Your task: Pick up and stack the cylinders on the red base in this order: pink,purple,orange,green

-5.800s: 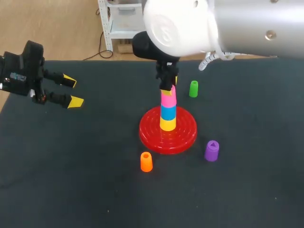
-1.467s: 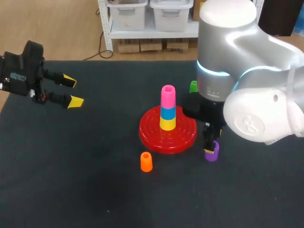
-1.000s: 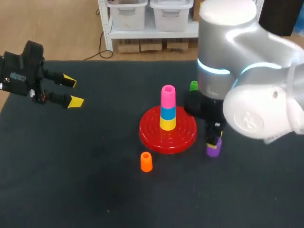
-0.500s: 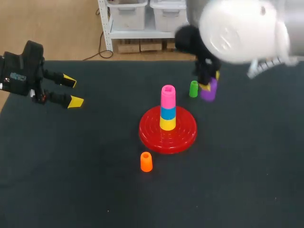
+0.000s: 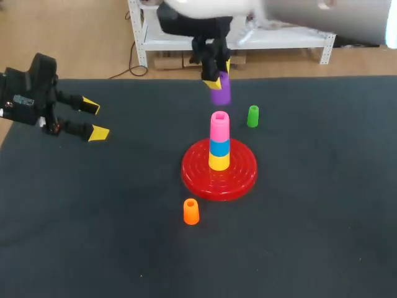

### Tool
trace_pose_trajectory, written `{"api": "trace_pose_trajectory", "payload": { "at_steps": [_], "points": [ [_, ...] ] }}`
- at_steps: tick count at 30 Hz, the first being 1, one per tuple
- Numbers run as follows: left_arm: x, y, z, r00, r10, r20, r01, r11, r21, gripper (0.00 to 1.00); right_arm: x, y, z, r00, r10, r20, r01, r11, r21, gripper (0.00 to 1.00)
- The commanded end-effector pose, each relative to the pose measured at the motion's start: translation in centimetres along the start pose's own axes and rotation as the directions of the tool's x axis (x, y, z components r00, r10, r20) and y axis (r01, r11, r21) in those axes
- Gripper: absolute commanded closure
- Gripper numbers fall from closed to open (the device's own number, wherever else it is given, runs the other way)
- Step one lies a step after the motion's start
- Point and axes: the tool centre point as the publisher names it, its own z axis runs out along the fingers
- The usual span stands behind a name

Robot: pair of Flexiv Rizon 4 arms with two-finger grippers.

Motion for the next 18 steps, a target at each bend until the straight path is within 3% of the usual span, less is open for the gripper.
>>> {"api": "trace_pose_trajectory", "payload": {
  "at_steps": [1, 18],
  "points": [
    [0.2, 0.0, 0.0, 1.000, 0.003, 0.006, -0.003, 1.000, -0.001, 0.00, 0.1, -0.2, 1.3, 1.000, 0.006, -0.008, -0.006, 1.000, -0.011, 1.00],
    [0.2, 0.0, 0.0, 1.000, 0.003, 0.006, -0.003, 1.000, -0.001, 0.00, 0.2, 0.5, 3.2, 0.999, 0.009, 0.034, -0.007, 0.998, -0.058, 1.00]
  ]
}}
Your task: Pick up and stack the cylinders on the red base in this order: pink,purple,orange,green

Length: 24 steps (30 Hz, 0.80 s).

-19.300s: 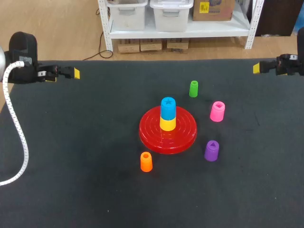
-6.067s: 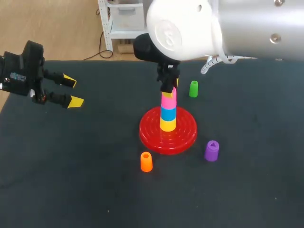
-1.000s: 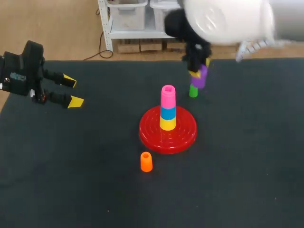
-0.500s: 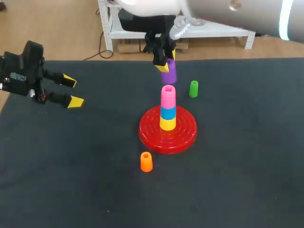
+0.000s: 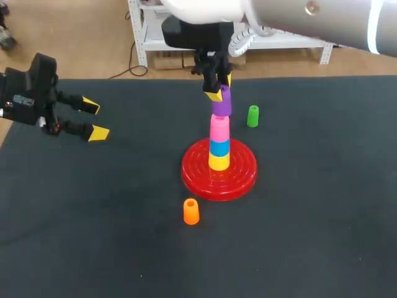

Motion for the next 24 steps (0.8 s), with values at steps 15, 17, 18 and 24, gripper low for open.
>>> {"api": "trace_pose_trajectory", "payload": {
  "at_steps": [15, 17, 18, 24],
  "points": [
    [0.2, 0.0, 0.0, 1.000, 0.003, 0.006, -0.003, 1.000, -0.001, 0.00, -0.1, 0.4, 2.2, 1.000, 0.011, -0.004, -0.011, 1.000, 0.004, 1.00],
    [0.2, 0.0, 0.0, 1.000, 0.003, 0.006, -0.003, 1.000, -0.001, 0.00, -0.2, 0.3, 2.4, 1.000, 0.014, -0.003, -0.014, 1.000, 0.003, 1.00],
    [0.2, 0.0, 0.0, 1.000, 0.003, 0.006, -0.003, 1.000, -0.001, 0.00, -0.3, 0.2, 2.5, 1.000, 0.017, -0.005, -0.017, 1.000, 0.003, 1.00],
    [0.2, 0.0, 0.0, 1.000, 0.003, 0.006, -0.003, 1.000, -0.001, 0.00, -0.7, 0.0, 2.5, 0.999, 0.032, 0.009, -0.032, 0.999, 0.004, 1.00]
  ]
}}
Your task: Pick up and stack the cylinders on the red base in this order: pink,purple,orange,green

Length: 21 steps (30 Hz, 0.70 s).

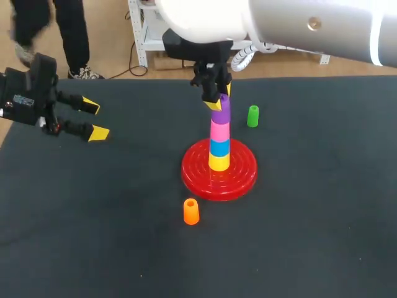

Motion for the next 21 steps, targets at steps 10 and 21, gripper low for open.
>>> {"api": "trace_pose_trajectory", "payload": {
  "at_steps": [10, 21],
  "points": [
    [0.2, 0.0, 0.0, 1.000, 0.003, 0.006, -0.003, 1.000, -0.001, 0.00, -0.5, -0.6, 1.1, 1.000, 0.011, 0.006, -0.011, 1.000, -0.013, 1.00],
    [0.2, 0.0, 0.0, 1.000, 0.003, 0.006, -0.003, 1.000, -0.001, 0.00, -0.5, -0.4, 3.0, 1.000, 0.019, -0.025, -0.020, 0.998, -0.063, 1.00]
  ]
}}
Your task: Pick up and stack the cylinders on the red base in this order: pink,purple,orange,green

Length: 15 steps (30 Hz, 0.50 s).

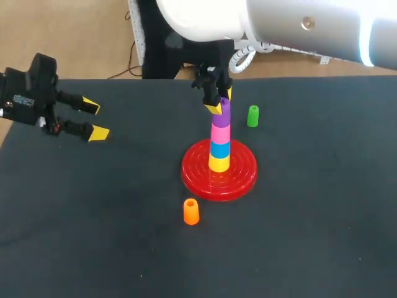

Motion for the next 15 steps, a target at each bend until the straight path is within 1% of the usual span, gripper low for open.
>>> {"api": "trace_pose_trajectory", "payload": {
  "at_steps": [1, 3, 4, 5, 6, 7, 12, 15],
  "points": [
    [0.2, 0.0, 0.0, 1.000, 0.003, 0.006, -0.003, 1.000, -0.001, 0.00, -0.7, -0.5, 1.6, 1.000, 0.002, -0.003, -0.002, 1.000, -0.012, 1.00],
    [0.2, 0.0, 0.0, 1.000, 0.003, 0.006, -0.003, 1.000, -0.001, 0.00, -0.6, -0.5, 1.2, 1.000, 0.007, 0.014, -0.007, 1.000, -0.001, 1.00],
    [0.2, 0.0, 0.0, 1.000, 0.003, 0.006, -0.003, 1.000, -0.001, 0.00, -0.5, -0.5, 1.0, 1.000, 0.007, 0.016, -0.007, 1.000, 0.007, 0.96],
    [0.2, 0.0, 0.0, 1.000, 0.003, 0.006, -0.003, 1.000, -0.001, 0.00, -0.5, -0.5, 0.9, 1.000, 0.009, 0.020, -0.009, 1.000, 0.011, 0.80],
    [0.2, 0.0, 0.0, 1.000, 0.003, 0.006, -0.003, 1.000, -0.001, 0.00, -0.4, -0.6, 0.5, 1.000, 0.011, 0.029, -0.012, 1.000, 0.021, 0.17],
    [0.2, 0.0, 0.0, 1.000, 0.003, 0.006, -0.003, 1.000, -0.001, 0.00, -0.3, -0.5, 0.2, 0.999, 0.009, 0.033, -0.010, 1.000, 0.024, 0.00],
    [0.2, 0.0, 0.0, 1.000, 0.003, 0.006, -0.003, 1.000, -0.001, 0.00, 0.2, 0.0, -2.2, 0.997, -0.016, 0.075, 0.011, 0.997, 0.070, 0.00],
    [0.2, 0.0, 0.0, 1.000, 0.003, 0.006, -0.003, 1.000, -0.001, 0.00, 0.5, 0.9, -3.7, 0.992, -0.061, 0.107, 0.047, 0.990, 0.135, 0.00]
  ]
}}
